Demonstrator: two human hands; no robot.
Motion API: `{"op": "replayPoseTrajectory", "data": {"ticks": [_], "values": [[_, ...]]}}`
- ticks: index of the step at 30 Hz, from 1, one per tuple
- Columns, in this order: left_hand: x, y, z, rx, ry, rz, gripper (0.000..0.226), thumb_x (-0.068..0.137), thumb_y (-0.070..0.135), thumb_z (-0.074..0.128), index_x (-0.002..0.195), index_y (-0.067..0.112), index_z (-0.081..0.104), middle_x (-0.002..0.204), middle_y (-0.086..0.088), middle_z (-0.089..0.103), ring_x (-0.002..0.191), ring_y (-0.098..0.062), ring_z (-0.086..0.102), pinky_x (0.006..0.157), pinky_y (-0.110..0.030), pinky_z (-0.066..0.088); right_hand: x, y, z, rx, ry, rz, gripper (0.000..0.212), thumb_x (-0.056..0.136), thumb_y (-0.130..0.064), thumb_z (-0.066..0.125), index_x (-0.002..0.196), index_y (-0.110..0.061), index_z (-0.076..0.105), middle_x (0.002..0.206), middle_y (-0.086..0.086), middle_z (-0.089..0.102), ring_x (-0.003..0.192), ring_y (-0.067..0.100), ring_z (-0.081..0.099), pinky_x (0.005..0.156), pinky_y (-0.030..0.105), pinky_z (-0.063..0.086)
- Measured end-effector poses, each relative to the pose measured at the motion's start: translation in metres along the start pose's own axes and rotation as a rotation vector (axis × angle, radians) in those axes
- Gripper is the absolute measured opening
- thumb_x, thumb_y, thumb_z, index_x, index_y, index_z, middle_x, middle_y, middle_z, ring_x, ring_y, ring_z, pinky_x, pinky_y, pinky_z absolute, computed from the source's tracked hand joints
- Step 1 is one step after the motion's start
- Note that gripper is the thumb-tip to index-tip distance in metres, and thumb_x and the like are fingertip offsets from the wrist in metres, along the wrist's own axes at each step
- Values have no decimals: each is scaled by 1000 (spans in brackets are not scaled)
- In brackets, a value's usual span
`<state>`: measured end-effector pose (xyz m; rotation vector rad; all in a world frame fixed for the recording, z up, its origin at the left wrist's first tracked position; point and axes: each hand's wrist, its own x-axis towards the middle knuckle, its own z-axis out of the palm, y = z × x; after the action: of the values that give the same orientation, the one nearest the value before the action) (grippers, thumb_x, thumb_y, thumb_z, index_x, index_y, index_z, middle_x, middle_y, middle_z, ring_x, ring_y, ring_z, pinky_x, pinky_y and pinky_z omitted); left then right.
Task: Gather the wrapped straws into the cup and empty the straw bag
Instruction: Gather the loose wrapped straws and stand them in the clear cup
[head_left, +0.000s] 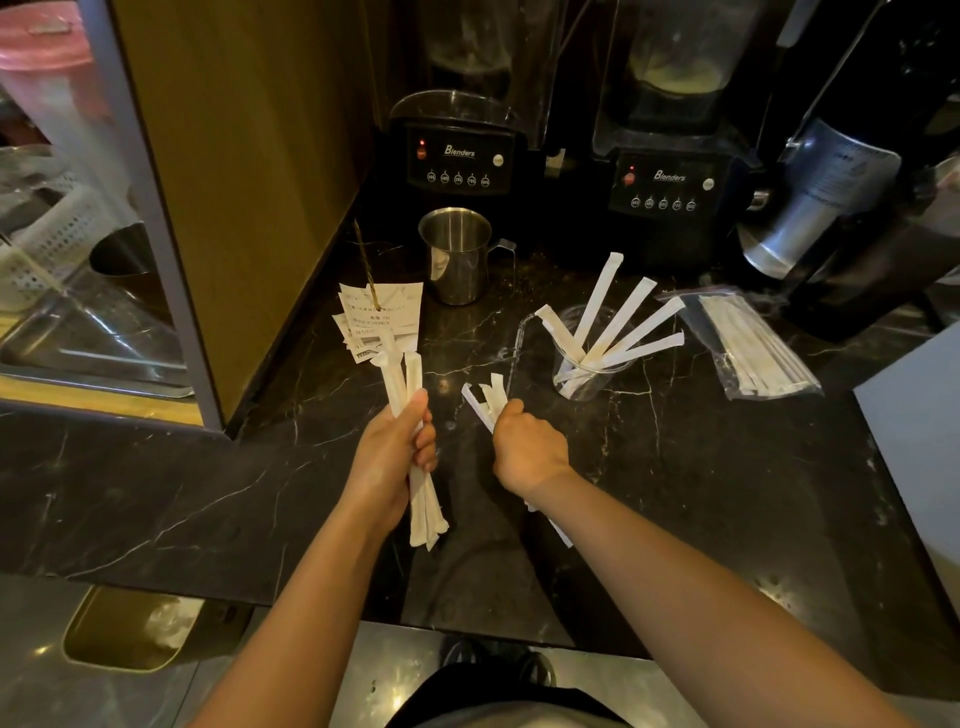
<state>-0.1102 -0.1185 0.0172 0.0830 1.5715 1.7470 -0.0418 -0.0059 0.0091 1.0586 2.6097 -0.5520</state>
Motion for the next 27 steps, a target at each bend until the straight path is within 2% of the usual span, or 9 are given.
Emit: {"op": "replayPoseTrajectory", "data": {"ticks": [7, 11, 15, 18, 20, 22, 24, 27], "values": [[1, -4, 11, -6, -11, -22, 19, 91, 29, 45, 76, 19, 48, 42, 7, 37, 40, -5, 33, 51, -22, 31, 0, 13, -6, -42, -39, 12, 31, 91, -4, 44, 121, 0, 49, 125, 18, 57, 116, 34, 55, 91, 40, 47], [2, -7, 18, -18, -10, -43, 22, 91, 29, 46, 71, 18, 46, 42, 8, 35, 41, -5, 31, 48, -21, 30, -2, 20, -11, -41, -75, 20, 33, 92, -5, 42, 123, -1, 48, 126, 18, 56, 116, 35, 55, 92, 41, 47], [5, -8, 23, -51, 2, -52, 24, 90, 29, 47, 69, 18, 44, 40, 7, 36, 39, -5, 32, 47, -20, 30, -5, 23, -23, 79, -86, 29, 31, 92, -9, 42, 122, -1, 44, 124, 21, 56, 113, 38, 56, 92, 44, 47], [7, -6, 24, -90, 9, -57, 23, 90, 29, 48, 70, 17, 46, 41, 7, 36, 40, -6, 32, 48, -21, 30, -8, 23, -32, 260, -32, -56, 27, 95, -16, 37, 117, -2, 45, 122, 20, 55, 111, 36, 56, 90, 44, 47], [8, -5, 26, -132, -18, -42, 21, 88, 30, 51, 72, 16, 49, 42, 7, 36, 39, -5, 32, 47, -20, 31, -10, 21, -37, 456, 5, -148, 20, 96, -20, 34, 108, -7, 46, 105, 16, 56, 92, 21, 59, 75, 33, 49], [8, -4, 28, -194, -69, -1, 22, 80, 36, 58, 75, 15, 51, 42, 8, 35, 38, -5, 32, 43, -18, 31, -17, 16, -42, 670, 20, -211, 13, 96, -21, 33, 96, -11, 42, 80, 3, 49, 64, 8, 45, 59, 23, 38], [7, -1, 30, -249, -148, 55, 31, 69, 43, 65, 78, 15, 55, 43, 8, 37, 39, -4, 33, 43, -17, 33, -25, 9, -45, 797, 23, -249, 18, 96, -20, 34, 95, -8, 46, 68, -4, 45, 58, 8, 42, 56, 22, 35], [4, 4, 35, -266, -283, 126, 35, 69, 46, 61, 79, 13, 56, 48, 4, 46, 48, -8, 46, 54, -22, 46, -36, -1, -46, 888, 18, -286, 19, 95, -19, 36, 87, -13, 53, 65, -7, 51, 54, 0, 52, 55, 15, 38]]}}
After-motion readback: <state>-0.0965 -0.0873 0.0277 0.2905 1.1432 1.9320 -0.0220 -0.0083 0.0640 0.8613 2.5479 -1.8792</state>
